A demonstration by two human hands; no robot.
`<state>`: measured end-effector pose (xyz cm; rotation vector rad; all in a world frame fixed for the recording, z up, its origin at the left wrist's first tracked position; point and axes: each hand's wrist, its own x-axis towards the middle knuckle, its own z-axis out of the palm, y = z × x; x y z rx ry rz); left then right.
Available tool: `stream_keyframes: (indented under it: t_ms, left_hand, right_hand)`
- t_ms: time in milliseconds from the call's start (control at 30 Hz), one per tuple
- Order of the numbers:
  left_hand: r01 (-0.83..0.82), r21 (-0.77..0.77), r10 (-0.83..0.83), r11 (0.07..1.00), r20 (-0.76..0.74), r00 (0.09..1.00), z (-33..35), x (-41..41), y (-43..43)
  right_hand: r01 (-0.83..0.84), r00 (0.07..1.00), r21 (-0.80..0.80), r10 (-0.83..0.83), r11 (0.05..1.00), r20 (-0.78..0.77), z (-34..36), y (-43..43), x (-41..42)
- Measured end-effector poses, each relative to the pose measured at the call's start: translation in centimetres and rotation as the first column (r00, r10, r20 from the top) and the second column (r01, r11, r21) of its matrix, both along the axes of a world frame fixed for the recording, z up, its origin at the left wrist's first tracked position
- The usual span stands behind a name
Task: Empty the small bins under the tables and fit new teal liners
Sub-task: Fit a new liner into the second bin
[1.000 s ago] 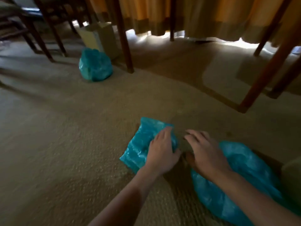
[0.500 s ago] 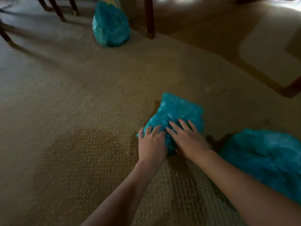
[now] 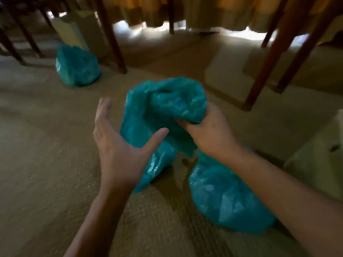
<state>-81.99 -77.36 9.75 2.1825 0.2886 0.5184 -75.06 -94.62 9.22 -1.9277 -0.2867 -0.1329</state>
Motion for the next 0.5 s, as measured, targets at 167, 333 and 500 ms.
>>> stream_keyframes:
  t_ms: [167, 333, 500]
  left_hand:
    - [0.096, -0.423, -0.119, 0.901, -0.029, 0.992, 5.1, -1.4, -6.6]
    - [0.379, -0.297, -0.336, 0.877, 0.186, 0.923, 14.9, -2.6, -17.7]
    - [0.675, -0.198, -0.667, 0.711, 0.116, 0.736, 21.4, -3.3, -27.4]
  right_hand:
    - [-0.104, 0.989, 0.276, 0.129, 0.956, -0.076, 10.8, -10.9, -3.9]
    - [0.179, 0.983, 0.503, -0.135, 0.845, -0.123, 16.2, -24.6, -7.0]
    - [0.406, 0.913, 0.526, -0.316, 0.747, -0.257, 15.7, -34.5, -10.1]
